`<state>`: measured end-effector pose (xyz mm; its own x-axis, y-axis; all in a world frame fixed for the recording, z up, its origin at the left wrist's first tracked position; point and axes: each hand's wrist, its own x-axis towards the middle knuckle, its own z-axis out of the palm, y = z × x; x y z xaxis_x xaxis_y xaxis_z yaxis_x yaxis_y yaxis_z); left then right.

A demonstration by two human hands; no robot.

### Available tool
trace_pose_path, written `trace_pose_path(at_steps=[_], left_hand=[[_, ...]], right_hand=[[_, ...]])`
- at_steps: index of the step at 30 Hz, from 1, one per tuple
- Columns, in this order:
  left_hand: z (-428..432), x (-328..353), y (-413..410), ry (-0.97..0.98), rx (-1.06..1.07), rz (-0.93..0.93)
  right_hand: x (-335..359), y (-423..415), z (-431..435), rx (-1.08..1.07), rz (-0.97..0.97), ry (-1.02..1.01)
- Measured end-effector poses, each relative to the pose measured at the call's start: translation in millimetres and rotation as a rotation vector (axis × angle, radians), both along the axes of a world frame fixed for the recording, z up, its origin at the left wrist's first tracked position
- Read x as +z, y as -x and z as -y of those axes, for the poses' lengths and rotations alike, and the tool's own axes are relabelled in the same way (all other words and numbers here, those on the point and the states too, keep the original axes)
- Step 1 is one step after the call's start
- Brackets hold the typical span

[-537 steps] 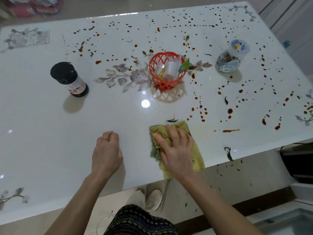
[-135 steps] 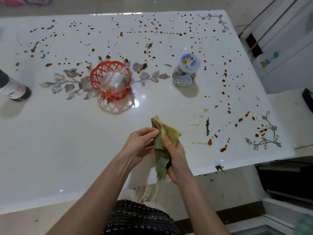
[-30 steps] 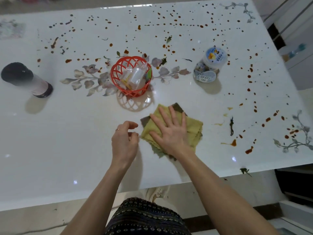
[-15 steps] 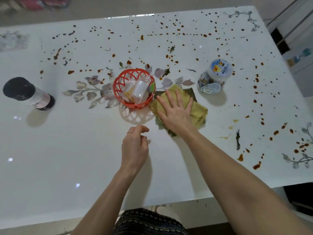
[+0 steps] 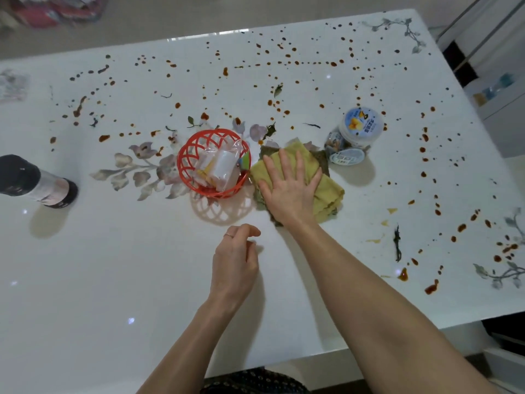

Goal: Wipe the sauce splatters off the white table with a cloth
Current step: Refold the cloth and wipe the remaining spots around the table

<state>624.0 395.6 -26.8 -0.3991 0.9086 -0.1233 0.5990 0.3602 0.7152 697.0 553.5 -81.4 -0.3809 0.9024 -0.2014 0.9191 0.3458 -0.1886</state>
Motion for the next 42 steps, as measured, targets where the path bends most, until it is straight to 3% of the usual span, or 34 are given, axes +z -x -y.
trace_pose_path(at_steps=[5, 14, 18, 24, 30, 37, 42], left_hand=[[-0.2, -1.0, 7.8, -0.048, 0.096, -0.005], [1.8, 3.2, 28.5, -0.070, 0.314, -0.149], [-1.7, 0.4, 19.7, -0.055, 0.228, -0.143], [-2.5, 2.9, -16.1, -0.059, 0.012, -0.145], [3.1, 1.2, -39.1, -0.040, -0.079, -0.101], [9.6, 0.8, -65.6, -0.029, -0.218, -0.086], [13.3, 1.5, -72.8, -0.041, -0.300, -0.057]], right_hand=[[-8.7, -17.6, 82.8, -0.046, -0.034, -0.110], [-11.7, 39.5, 145.4, 0.337, -0.006, -0.112], [-9.0, -11.6, 130.2, 0.268, -0.196, -0.171], [-13.3, -80.7, 92.1, -0.056, -0.061, -0.214], [-8.3, -115.2, 169.8, 0.202, -0.060, -0.173], [-14.2, -148.5, 127.5, -0.096, 0.025, -0.227], [-11.9, -166.8, 176.3, 0.089, -0.031, -0.220]])
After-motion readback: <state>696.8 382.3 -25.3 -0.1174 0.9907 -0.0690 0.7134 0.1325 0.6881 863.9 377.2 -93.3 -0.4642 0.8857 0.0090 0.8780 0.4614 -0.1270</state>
